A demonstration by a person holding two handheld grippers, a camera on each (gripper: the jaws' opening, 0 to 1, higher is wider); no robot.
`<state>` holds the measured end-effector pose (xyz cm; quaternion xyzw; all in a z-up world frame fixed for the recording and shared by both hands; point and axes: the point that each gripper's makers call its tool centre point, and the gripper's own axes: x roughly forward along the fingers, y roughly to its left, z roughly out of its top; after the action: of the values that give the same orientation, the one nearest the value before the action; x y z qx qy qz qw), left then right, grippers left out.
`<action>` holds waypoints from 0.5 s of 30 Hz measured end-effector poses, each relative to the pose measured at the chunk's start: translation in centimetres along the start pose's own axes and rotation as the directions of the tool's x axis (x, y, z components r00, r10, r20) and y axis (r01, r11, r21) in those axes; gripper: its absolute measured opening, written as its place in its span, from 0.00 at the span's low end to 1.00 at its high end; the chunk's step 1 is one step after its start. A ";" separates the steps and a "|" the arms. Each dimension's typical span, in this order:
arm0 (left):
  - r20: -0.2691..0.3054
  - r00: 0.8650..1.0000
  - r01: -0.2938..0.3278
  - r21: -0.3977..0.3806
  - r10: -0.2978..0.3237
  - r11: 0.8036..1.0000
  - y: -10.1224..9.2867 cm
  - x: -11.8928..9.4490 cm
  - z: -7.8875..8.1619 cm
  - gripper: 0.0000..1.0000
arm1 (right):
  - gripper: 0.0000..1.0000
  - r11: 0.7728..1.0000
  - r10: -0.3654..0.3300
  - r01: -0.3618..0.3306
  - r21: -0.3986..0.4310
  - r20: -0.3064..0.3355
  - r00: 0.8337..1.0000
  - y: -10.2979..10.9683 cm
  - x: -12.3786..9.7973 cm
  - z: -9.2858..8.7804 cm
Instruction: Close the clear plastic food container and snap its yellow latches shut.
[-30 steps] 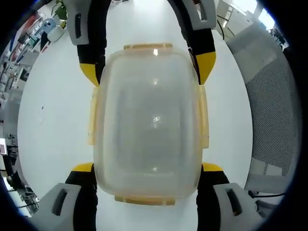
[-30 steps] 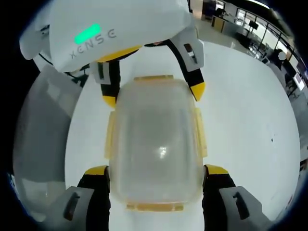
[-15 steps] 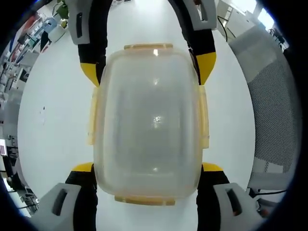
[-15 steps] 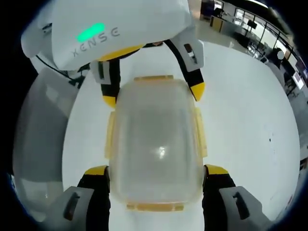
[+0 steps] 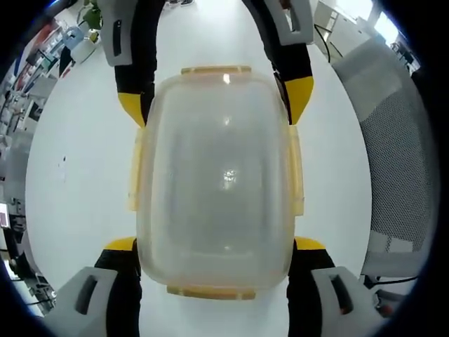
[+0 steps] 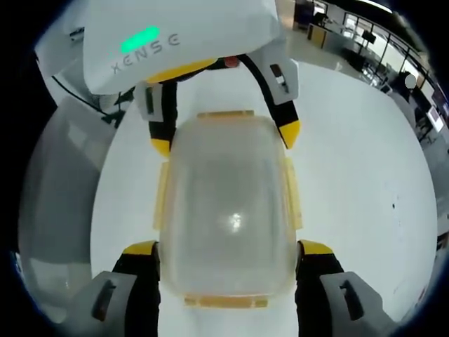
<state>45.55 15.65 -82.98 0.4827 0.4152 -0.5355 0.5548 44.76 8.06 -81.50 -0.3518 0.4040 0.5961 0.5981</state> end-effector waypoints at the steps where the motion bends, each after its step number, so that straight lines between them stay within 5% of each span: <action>1: -0.001 1.000 0.000 0.000 0.000 1.000 0.0 0.0 0.0 0.87 | 0.80 1.000 0.000 0.000 -0.001 0.000 1.000 0.0 0.0 0.0; 7: -0.014 1.000 0.005 0.014 -0.005 1.000 0.0 0.0 -0.2 0.88 | 0.81 1.000 -0.001 0.001 0.002 0.006 1.000 0.0 0.0 0.1; 10: 0.000 1.000 0.020 -0.003 -0.020 1.000 -0.4 0.2 -0.1 0.96 | 0.89 0.999 -0.037 0.035 -0.035 -0.035 0.999 -0.6 0.2 -0.9; 15: 0.012 1.000 0.025 -0.007 -0.025 1.000 -0.7 0.2 0.2 0.99 | 0.97 1.000 -0.021 0.021 -0.004 -0.004 1.000 0.0 0.4 -0.7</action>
<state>44.85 15.42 -83.21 0.4723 0.4197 -0.5441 0.5521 44.74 7.59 -82.17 -0.3583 0.4002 0.5898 0.6030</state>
